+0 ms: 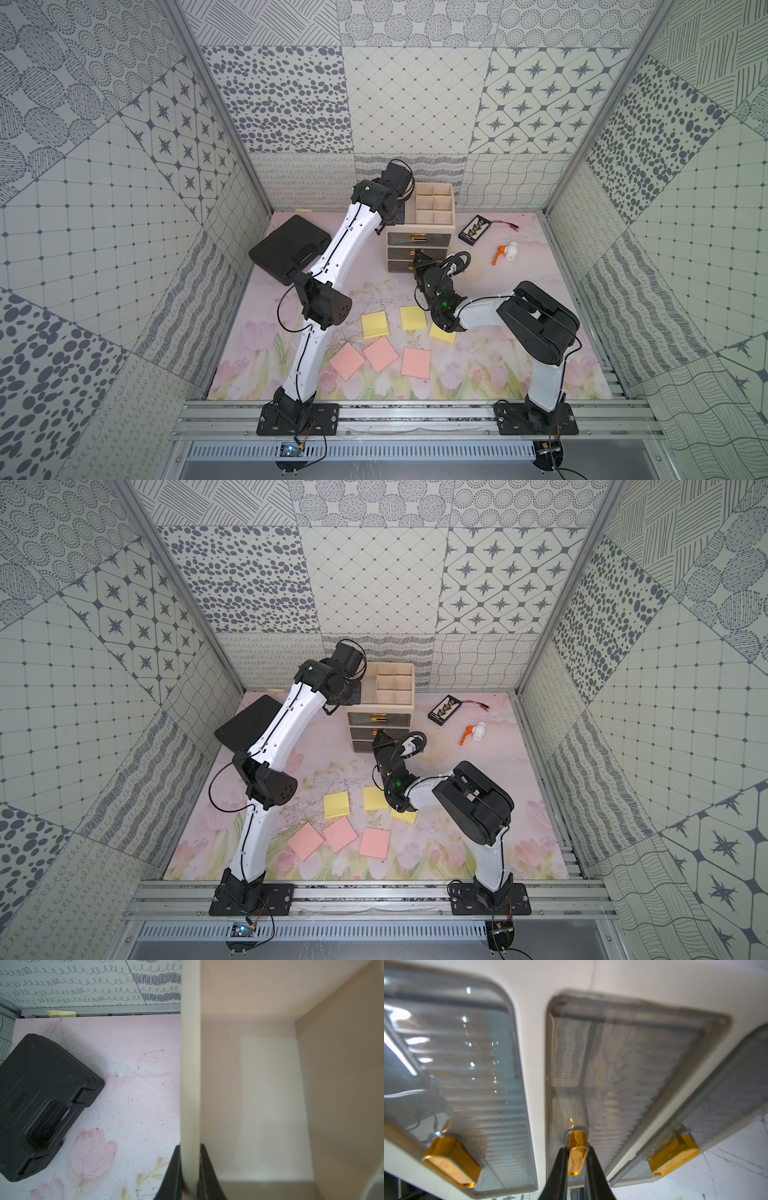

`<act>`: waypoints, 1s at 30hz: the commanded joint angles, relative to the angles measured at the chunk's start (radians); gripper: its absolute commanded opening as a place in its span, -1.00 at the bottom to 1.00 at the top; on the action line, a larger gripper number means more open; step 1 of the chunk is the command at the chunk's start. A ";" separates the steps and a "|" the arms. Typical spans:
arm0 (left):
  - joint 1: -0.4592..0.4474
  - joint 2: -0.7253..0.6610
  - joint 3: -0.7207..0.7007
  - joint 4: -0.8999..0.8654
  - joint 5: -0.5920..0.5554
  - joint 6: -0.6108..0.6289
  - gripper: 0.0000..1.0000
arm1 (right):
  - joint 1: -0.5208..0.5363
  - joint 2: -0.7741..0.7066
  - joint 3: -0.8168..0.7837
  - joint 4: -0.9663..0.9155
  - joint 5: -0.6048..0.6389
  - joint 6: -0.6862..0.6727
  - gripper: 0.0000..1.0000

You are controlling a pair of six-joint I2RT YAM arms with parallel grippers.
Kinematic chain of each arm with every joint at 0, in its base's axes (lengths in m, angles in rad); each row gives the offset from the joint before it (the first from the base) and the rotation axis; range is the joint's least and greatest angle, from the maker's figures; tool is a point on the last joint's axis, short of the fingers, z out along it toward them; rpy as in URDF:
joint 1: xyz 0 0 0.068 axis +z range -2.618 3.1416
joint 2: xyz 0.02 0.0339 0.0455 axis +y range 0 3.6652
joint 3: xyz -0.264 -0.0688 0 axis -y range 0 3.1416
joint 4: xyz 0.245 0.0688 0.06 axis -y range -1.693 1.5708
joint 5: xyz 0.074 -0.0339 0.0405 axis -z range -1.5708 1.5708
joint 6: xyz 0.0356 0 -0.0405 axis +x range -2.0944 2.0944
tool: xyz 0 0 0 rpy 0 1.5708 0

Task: Please put the sticky notes in the drawer by color
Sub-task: Open the drawer in the storage box.

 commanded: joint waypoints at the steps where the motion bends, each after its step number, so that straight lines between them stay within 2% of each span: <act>1: -0.020 0.027 0.006 0.102 -0.024 -0.094 -1.00 | 0.089 -0.030 0.034 0.176 -0.145 -0.014 -0.86; 16: -0.017 0.039 0.013 0.102 -0.002 -0.117 -1.00 | 0.137 -0.107 -0.036 0.165 -0.187 -0.076 -0.85; 30: -0.016 0.068 0.009 0.098 -0.019 -0.127 -1.00 | 0.197 -0.113 0.031 0.086 -0.177 -0.068 -0.86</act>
